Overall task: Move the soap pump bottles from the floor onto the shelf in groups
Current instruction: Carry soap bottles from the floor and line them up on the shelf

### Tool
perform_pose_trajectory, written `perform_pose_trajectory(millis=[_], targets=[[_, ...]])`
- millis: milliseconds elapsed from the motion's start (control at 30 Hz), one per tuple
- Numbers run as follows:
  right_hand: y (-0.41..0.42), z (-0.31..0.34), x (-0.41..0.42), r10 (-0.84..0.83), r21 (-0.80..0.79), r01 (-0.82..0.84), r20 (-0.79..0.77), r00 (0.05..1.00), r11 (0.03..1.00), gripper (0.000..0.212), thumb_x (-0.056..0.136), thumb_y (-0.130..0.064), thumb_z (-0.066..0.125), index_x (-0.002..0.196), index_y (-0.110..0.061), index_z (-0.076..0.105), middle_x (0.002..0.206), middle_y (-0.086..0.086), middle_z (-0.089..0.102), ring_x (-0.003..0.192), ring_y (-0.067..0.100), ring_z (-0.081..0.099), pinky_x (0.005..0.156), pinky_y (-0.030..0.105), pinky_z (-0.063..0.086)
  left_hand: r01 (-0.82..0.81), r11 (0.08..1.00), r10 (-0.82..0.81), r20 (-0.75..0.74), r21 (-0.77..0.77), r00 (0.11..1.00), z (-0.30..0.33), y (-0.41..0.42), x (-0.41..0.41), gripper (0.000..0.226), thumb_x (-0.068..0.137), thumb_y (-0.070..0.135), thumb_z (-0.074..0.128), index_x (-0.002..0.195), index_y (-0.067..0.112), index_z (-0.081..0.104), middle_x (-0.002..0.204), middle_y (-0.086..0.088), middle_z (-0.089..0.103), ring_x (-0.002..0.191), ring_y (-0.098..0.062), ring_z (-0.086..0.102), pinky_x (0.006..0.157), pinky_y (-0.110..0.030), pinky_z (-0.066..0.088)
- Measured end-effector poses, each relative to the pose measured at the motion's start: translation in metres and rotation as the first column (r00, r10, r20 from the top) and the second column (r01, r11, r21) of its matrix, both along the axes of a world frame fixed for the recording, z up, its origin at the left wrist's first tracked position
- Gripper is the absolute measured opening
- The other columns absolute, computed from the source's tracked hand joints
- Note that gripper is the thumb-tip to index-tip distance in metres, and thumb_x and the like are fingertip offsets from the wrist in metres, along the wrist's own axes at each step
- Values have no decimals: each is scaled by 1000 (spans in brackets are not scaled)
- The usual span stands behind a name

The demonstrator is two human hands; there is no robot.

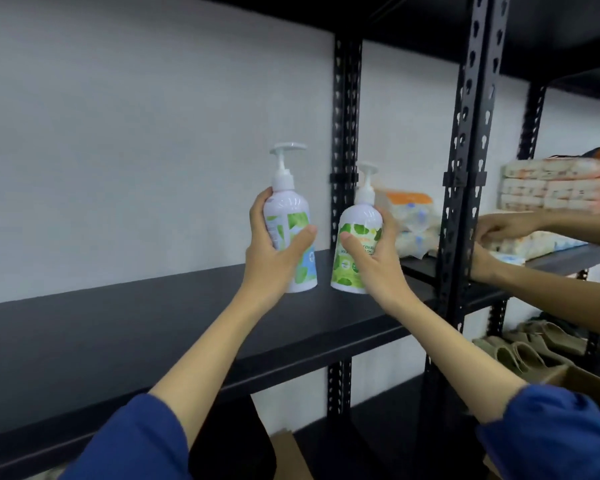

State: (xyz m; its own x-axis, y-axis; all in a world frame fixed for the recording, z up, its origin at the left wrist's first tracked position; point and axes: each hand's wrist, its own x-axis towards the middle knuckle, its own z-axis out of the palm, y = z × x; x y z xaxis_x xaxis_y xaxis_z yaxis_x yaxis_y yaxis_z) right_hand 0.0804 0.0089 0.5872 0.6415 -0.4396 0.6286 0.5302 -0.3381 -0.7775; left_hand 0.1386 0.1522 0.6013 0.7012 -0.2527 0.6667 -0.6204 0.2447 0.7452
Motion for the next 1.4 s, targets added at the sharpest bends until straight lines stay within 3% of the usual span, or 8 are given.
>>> perform_pose_trajectory(millis=[167,467,667,833,1000,1167,1267,1400], targets=[[-25,18,58,75,33,-72,-93,993,997,47,93,-18,58,125,-27,25,101,4,57,80,14,63,57,18,54,-39,998,38,29,54,999,12,-5,49,66,86,19,68,137,34,30,97,19,58,90,-9,64,89,-42,54],[-78,20,163,151,5,-157,-295,944,988,57,88,-10,64,123,-18,19,105,7,49,82,18,62,67,31,55,-102,994,104,-25,43,994,18,-29,129,62,88,23,65,136,38,28,96,23,55,81,3,62,79,-31,55],[-91,15,199,182,-17,-208,-417,890,978,57,87,-8,65,115,-21,18,101,5,48,77,15,60,49,22,52,-130,990,131,-14,52,991,14,-35,154,61,89,22,64,136,35,27,99,19,54,81,3,61,74,-21,54],[-98,6,217,179,-44,-234,-514,839,971,61,83,-8,69,115,-23,19,111,12,46,83,21,60,49,25,52,-136,989,138,-44,58,989,5,-39,165,62,89,23,64,136,36,27,99,18,55,83,1,62,77,-27,56],[-102,-3,227,255,28,-283,-528,810,959,61,83,0,67,115,-22,20,102,6,50,83,18,60,53,27,53,-125,989,129,-47,82,991,-2,-43,171,62,88,22,65,135,37,27,103,14,55,90,-7,62,84,-34,56],[-106,-3,229,344,99,-348,-540,768,932,64,83,7,63,118,-26,20,107,6,50,93,21,59,75,39,54,-132,987,136,-37,93,990,-5,-44,171,63,88,20,65,136,34,26,102,14,55,90,-8,62,85,-34,55],[-109,0,226,315,59,-344,-565,763,937,71,79,-4,72,123,-26,21,114,5,54,101,22,61,88,45,52,-144,985,148,-32,92,989,-7,-43,170,62,88,20,65,136,35,27,100,17,55,87,-5,62,83,-32,56],[-107,-1,222,212,-32,-272,-542,813,962,77,70,-10,82,124,-24,28,116,12,56,100,26,64,73,39,56,-154,985,157,-30,81,987,-7,-41,170,60,89,20,64,135,35,27,98,18,54,84,-2,62,79,-29,56]])
